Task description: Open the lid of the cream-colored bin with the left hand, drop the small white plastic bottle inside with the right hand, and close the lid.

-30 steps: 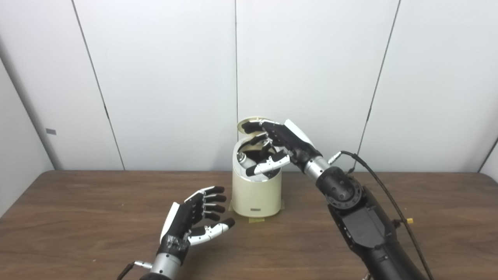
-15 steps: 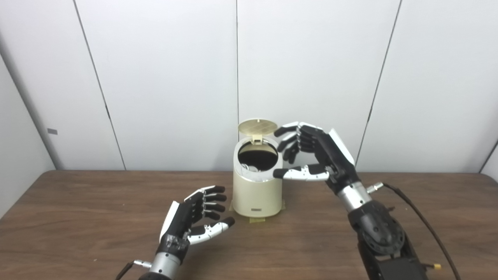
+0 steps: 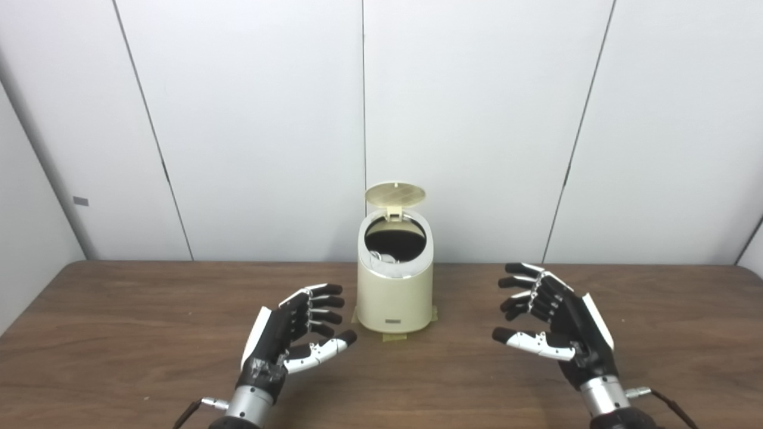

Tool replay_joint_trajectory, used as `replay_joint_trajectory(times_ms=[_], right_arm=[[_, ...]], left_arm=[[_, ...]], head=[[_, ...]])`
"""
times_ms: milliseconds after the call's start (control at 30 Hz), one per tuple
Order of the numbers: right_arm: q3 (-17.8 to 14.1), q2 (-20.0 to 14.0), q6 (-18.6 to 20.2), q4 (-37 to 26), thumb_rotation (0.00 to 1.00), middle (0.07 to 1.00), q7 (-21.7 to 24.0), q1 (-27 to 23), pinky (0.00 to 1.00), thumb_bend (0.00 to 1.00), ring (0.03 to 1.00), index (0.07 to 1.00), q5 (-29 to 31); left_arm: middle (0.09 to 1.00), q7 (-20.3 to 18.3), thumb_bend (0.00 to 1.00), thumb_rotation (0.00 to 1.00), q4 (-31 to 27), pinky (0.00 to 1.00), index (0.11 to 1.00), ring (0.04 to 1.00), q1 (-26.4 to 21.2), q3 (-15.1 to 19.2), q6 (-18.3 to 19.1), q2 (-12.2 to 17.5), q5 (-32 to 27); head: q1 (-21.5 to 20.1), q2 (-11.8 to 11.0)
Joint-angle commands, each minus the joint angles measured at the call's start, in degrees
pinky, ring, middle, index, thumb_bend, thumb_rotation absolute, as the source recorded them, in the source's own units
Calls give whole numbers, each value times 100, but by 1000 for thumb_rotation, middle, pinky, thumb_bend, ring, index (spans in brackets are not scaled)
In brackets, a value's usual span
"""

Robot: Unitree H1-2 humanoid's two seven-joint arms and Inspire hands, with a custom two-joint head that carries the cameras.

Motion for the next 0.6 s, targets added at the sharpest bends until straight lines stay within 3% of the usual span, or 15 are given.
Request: replay_joint_trajectory(times_ms=[0,100,267,433,567], right_arm=[[13,61,-5,-324,212,701,-25,-152,447,779,557,725,110],[47,151,172,-520,215,695,-104,-81,443,773,560,716,61],[21,165,151,-473,214,704,-49,-60,441,774,564,715,173],[29,180,217,-515,235,699,-120,-18,424,781,558,706,91],[25,183,233,-506,252,696,-111,-22,428,805,556,703,120]], left_arm=[[743,139,708,138,-212,588,774,682,-157,69,-296,-35,-21],[813,175,768,240,-292,647,835,773,-234,103,-227,-3,49],[916,62,894,336,-480,715,926,872,-840,81,104,338,329],[930,-114,921,334,-458,701,945,888,-1621,-29,472,695,525],[957,-250,927,318,-245,756,966,929,-2250,-113,747,855,608]], head=[[13,12],[23,9],[68,-11],[49,-18],[15,-37]])
